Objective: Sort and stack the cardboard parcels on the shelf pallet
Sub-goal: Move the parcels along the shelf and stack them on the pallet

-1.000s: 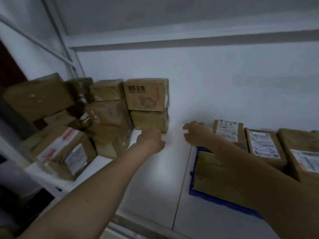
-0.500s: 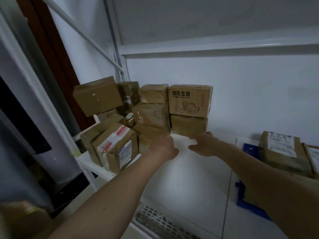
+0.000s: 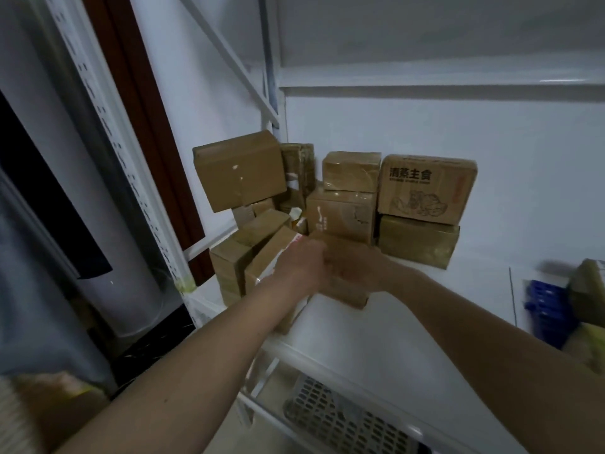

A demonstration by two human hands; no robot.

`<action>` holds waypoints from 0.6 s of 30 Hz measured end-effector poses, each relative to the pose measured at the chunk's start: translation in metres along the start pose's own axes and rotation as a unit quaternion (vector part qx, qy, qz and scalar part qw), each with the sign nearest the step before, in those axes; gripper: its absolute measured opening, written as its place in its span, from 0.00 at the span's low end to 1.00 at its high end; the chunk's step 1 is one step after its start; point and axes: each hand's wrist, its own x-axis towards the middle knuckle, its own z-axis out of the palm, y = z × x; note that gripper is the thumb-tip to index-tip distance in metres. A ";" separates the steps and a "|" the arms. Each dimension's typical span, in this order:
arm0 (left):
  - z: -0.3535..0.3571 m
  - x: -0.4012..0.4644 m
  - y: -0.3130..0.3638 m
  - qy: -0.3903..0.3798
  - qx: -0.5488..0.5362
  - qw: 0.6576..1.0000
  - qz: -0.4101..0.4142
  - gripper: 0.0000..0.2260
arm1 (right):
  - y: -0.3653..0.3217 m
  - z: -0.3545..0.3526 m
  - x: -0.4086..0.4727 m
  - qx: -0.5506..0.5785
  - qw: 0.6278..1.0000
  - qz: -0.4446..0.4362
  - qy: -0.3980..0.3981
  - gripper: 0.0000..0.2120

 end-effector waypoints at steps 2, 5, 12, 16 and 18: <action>-0.011 0.001 -0.025 0.019 -0.042 0.999 0.007 0.12 | -0.013 0.005 0.013 0.031 0.999 -0.015 0.038 0.18; -0.021 0.007 -0.060 0.067 -0.085 0.994 -0.013 0.11 | -0.034 0.010 0.035 0.057 0.997 -0.004 0.055 0.16; -0.023 0.033 -0.138 0.058 -0.084 0.991 -0.088 0.18 | -0.072 0.014 0.072 0.091 0.992 0.045 0.073 0.23; -0.012 0.040 -0.159 -0.014 -0.049 0.994 -0.100 0.27 | -0.085 0.024 0.084 0.086 0.993 0.038 0.064 0.23; -0.006 0.041 -0.164 -0.030 -0.035 0.990 -0.131 0.31 | -0.087 0.030 0.088 0.077 0.994 0.029 0.068 0.25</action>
